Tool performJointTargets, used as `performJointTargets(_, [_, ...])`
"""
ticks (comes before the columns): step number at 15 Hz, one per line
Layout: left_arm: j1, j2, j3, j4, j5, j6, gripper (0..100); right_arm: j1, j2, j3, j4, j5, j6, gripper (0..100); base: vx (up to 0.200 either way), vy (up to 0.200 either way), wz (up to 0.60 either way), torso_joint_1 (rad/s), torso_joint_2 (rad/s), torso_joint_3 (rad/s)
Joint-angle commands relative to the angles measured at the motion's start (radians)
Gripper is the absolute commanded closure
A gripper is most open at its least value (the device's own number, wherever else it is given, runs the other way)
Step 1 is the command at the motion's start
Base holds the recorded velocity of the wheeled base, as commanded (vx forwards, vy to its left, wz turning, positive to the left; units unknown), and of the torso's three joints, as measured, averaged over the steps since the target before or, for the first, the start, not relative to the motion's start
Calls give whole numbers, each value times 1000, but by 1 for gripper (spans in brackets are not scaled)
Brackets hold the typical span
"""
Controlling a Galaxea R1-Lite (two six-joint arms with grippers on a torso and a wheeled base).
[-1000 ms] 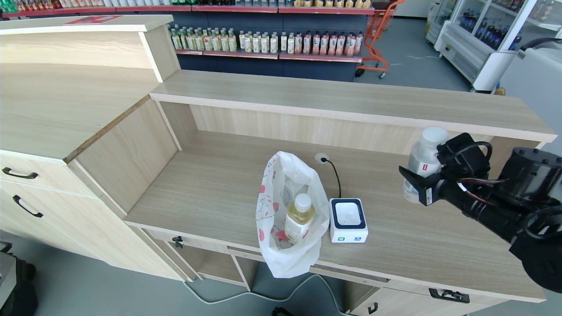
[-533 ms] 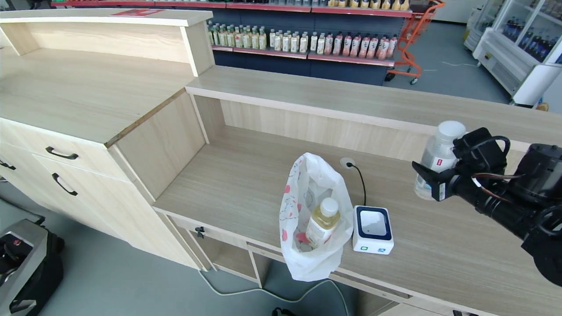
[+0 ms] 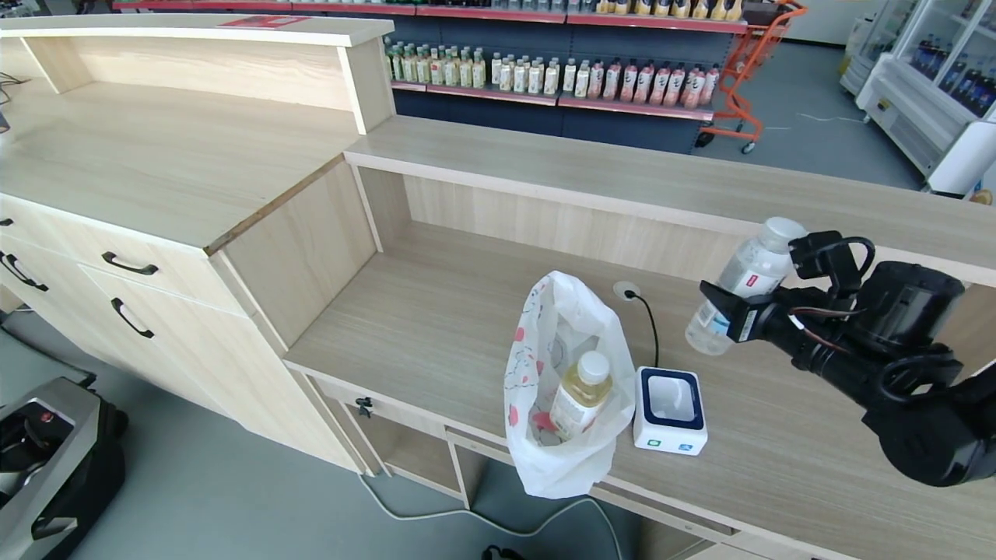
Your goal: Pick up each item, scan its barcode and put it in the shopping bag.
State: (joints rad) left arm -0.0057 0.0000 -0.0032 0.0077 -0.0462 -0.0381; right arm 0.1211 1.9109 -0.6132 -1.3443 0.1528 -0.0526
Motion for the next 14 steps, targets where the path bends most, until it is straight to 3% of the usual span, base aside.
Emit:
performJointTargets(1, [0, 0, 0, 0, 0, 0, 0, 38, 137, -30, -55, 71, 11, 100, 0, 0, 0, 0, 0, 0])
performJointTargets(5, [0, 0, 0, 0, 0, 0, 0, 80, 260, -86, -133, 177, 7, 100, 0, 0, 0, 0, 0, 0])
performJointTargets(14, [0, 0, 0, 0, 0, 0, 0, 81, 386, -191, -148, 200, -1, 100, 0, 0, 0, 0, 0, 0])
